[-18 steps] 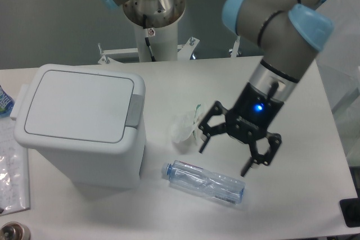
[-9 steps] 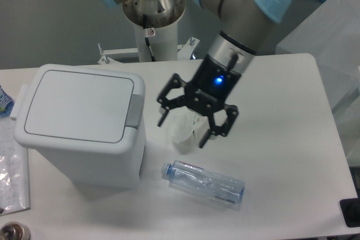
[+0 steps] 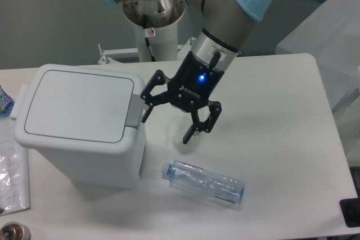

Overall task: Open the trash can
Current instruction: 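Lower the gripper fingers onto the lid's grey push button, then press the lid button so the lid springs up, then lift away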

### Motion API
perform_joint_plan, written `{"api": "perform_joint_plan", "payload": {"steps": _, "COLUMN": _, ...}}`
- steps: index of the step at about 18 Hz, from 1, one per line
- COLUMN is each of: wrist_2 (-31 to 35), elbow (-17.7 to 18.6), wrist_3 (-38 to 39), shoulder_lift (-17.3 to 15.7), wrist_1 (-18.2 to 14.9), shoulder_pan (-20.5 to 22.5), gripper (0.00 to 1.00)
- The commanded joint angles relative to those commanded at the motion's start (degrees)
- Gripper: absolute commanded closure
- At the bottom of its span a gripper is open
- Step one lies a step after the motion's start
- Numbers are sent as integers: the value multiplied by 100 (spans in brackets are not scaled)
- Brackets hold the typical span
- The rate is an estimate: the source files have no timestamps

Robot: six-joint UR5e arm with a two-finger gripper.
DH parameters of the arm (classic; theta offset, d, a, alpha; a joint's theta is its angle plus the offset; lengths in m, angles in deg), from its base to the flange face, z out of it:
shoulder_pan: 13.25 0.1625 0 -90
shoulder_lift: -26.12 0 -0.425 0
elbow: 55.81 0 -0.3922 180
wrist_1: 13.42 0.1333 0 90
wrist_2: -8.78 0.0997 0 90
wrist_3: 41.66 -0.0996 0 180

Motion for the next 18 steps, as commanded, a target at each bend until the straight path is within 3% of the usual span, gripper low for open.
{"api": "perform_joint_plan", "payload": {"steps": 2, "wrist_2": 27, "elbow": 167, "wrist_3": 44, "shoulder_lift": -88, "wrist_1": 9, "shoulder_pan": -26, "gripper": 0}}
{"api": "perform_joint_plan", "payload": {"steps": 18, "wrist_2": 53, "elbow": 177, "wrist_3": 132, "shoulder_lift": 0, "wrist_1": 132, "shoulder_pan": -26, "gripper": 0}}
